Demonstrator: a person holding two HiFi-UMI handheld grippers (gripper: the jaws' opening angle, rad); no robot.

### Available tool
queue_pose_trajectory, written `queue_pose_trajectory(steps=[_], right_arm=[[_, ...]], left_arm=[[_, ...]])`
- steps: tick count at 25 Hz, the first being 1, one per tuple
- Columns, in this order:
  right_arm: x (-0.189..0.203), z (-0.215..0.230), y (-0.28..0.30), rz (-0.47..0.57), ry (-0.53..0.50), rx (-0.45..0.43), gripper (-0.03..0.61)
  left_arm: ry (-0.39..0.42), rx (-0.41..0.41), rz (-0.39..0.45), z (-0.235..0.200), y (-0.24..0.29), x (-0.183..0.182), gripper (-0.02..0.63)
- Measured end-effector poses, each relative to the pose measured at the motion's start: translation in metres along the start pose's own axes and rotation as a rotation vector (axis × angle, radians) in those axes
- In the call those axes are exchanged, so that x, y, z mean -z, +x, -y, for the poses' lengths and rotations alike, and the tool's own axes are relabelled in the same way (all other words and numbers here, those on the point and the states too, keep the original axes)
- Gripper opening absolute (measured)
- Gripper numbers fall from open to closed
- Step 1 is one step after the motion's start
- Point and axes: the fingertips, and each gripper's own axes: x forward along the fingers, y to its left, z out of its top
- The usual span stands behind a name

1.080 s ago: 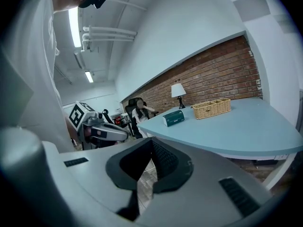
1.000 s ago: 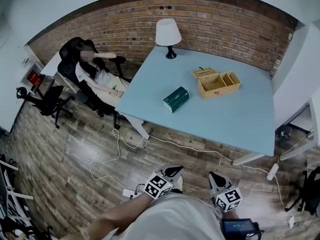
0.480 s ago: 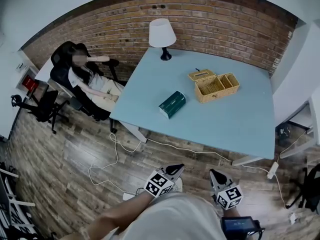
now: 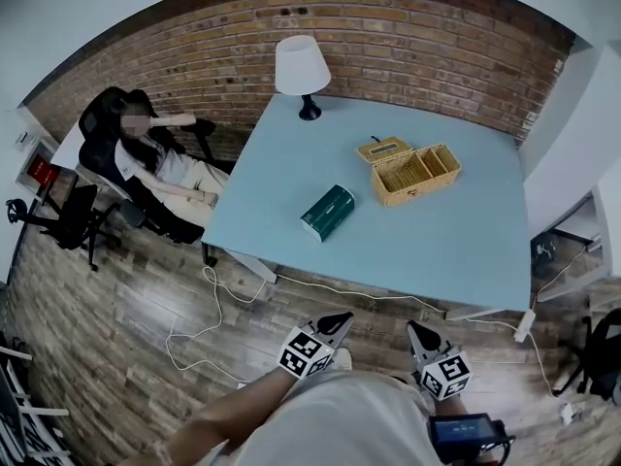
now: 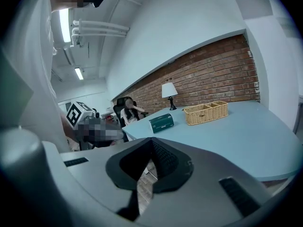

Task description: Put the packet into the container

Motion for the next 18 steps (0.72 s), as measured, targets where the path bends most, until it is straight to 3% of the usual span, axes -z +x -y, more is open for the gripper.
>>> queue_pose_trajectory(steps=[10, 18], right_arm=[[-0.007, 0.014, 0.018, -0.017, 0.024, 0.048, 0.009], [-0.012, 0.038, 0.036, -0.025, 0.038, 0.026, 0.009]], left_arm=[[-0.016, -0.001, -0.009, -0.027, 0.005, -0.004, 0.011], [-0.033, -0.025, -0.026, -0.04, 0.021, -0.01, 0.011]])
